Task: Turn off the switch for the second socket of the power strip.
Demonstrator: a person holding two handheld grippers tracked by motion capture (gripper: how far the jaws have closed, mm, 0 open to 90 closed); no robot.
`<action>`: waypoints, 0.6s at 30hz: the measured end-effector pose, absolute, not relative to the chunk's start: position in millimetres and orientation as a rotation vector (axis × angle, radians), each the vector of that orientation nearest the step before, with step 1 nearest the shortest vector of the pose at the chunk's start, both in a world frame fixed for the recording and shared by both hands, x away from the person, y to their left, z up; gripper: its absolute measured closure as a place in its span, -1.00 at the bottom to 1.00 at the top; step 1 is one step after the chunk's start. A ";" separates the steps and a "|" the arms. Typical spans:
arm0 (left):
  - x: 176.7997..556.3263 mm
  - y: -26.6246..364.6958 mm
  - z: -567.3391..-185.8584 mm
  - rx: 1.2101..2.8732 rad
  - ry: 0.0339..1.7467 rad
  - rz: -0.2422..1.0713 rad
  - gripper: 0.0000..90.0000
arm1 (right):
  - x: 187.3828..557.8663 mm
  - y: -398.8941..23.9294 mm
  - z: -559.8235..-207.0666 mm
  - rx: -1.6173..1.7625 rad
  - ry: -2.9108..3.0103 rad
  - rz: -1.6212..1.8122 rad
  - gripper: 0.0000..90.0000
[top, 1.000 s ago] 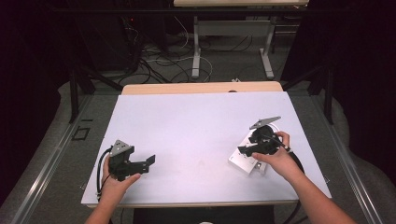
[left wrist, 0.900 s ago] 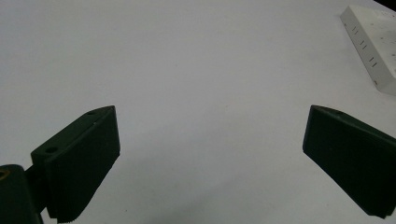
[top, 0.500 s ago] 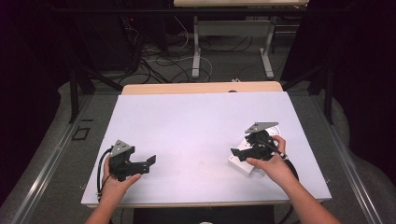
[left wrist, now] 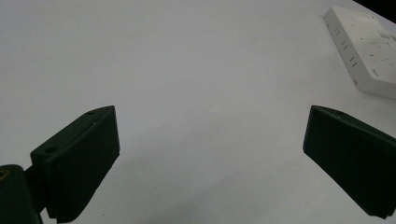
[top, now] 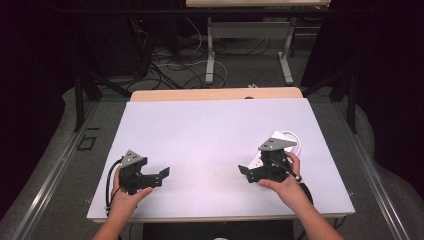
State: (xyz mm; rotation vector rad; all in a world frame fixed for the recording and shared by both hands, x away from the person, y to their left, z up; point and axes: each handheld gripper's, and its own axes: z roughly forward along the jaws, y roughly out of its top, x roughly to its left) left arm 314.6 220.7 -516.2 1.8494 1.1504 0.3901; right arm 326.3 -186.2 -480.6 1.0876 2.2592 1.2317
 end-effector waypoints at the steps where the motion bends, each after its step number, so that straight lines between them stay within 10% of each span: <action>1: 314.5 219.8 -516.4 1.848 1.146 0.392 -0.92 | 324.9 -185.4 -481.2 1.096 2.253 1.234 -1.00; 18: 310.8 205.9 -517.2 1.876 1.119 0.369 -0.99 | 312.9 -167.8 -503.0 1.059 2.260 1.281 -1.00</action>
